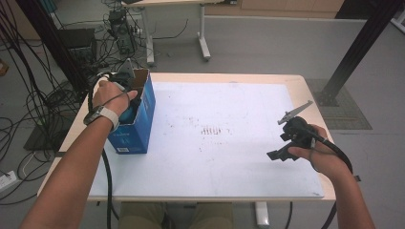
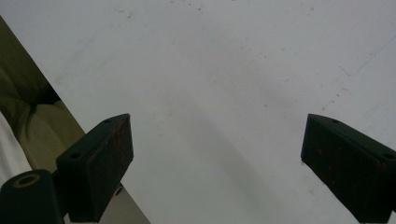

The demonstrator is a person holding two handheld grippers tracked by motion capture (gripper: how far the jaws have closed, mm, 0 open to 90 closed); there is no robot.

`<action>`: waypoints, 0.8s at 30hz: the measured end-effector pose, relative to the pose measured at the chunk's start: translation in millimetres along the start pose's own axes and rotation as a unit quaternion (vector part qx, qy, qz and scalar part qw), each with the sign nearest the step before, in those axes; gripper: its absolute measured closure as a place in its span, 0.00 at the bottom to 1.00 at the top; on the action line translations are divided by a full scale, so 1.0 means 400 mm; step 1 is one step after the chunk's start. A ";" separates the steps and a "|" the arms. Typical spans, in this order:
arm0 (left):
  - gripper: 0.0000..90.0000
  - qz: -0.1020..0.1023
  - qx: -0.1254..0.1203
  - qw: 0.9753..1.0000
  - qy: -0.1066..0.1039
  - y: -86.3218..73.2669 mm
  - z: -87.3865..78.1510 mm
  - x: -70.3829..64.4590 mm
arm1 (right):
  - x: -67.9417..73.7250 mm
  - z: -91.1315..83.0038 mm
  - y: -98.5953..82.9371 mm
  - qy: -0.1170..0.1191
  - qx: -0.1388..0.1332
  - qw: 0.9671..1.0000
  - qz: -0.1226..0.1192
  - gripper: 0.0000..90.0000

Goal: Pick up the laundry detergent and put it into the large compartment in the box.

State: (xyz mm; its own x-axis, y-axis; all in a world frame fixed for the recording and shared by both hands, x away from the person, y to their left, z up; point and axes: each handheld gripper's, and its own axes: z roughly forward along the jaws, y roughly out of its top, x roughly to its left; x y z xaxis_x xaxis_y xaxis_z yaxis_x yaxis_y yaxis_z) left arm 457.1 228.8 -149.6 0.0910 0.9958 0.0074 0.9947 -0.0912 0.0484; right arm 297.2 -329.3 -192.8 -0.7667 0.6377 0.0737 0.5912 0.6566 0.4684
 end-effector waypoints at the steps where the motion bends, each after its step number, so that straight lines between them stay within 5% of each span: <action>1: 0.42 0.000 0.000 1.000 0.000 0.000 0.000 0.000 | 0.000 0.000 0.000 0.000 -0.001 1.000 0.000 0.10; 24: 0.42 0.002 -0.001 1.000 0.001 -0.001 0.001 0.000 | 0.004 -0.004 0.005 -0.002 0.001 1.000 0.002 0.10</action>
State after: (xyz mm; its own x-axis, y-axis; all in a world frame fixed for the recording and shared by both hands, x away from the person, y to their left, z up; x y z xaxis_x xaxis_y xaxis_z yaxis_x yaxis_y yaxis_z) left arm 456.6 228.6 -150.1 0.0947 0.9955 0.0102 0.9942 -0.0951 0.0506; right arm 296.8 -327.9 -190.4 -0.7636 0.6416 0.0728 0.5949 0.6551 0.4658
